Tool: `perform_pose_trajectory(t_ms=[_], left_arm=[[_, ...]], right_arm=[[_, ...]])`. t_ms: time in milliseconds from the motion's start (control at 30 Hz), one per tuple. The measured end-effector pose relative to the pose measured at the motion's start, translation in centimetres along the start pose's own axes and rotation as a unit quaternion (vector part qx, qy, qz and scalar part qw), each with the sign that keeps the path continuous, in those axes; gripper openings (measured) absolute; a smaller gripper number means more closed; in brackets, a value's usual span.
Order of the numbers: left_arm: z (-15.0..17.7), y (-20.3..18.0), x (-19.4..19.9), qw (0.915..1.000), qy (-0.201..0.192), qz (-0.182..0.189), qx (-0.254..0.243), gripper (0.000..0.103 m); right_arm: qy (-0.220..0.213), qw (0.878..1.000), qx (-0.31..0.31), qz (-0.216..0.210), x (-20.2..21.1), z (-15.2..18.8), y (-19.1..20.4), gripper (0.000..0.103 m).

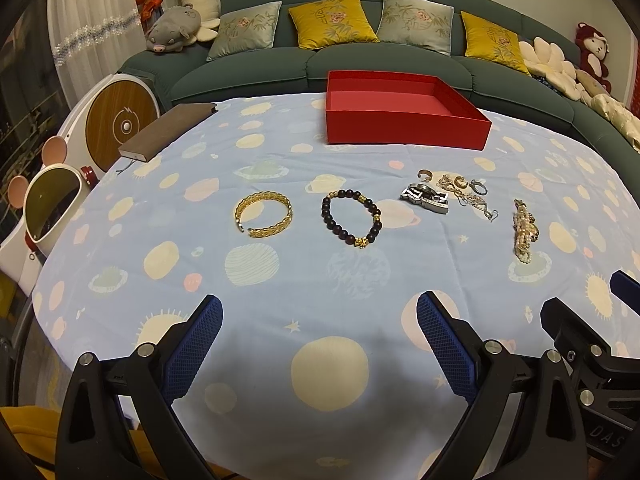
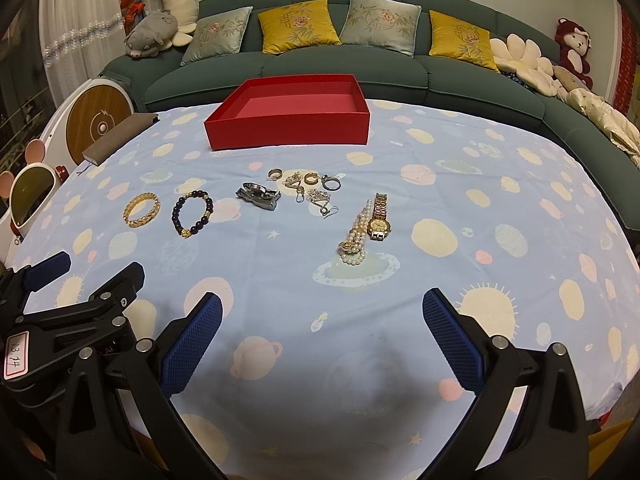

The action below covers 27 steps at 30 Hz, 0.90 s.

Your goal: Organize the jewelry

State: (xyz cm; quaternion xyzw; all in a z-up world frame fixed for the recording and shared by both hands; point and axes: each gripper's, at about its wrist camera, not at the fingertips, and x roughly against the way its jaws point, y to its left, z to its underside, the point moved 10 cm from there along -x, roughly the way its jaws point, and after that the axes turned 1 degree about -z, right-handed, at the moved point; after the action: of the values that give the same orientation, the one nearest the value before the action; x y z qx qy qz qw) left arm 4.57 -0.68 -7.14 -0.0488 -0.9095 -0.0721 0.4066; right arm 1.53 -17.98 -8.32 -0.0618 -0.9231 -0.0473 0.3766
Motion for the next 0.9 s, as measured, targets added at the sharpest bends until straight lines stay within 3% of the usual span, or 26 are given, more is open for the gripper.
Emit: perform_pose_trajectory(t_ms=[900], left_arm=[[0.46, 0.39, -0.11, 1.0000, 0.005, 0.004, 0.007, 0.095]], right_arm=[[0.001, 1.000, 0.001, 0.000, 0.01, 0.11, 0.28, 0.098]])
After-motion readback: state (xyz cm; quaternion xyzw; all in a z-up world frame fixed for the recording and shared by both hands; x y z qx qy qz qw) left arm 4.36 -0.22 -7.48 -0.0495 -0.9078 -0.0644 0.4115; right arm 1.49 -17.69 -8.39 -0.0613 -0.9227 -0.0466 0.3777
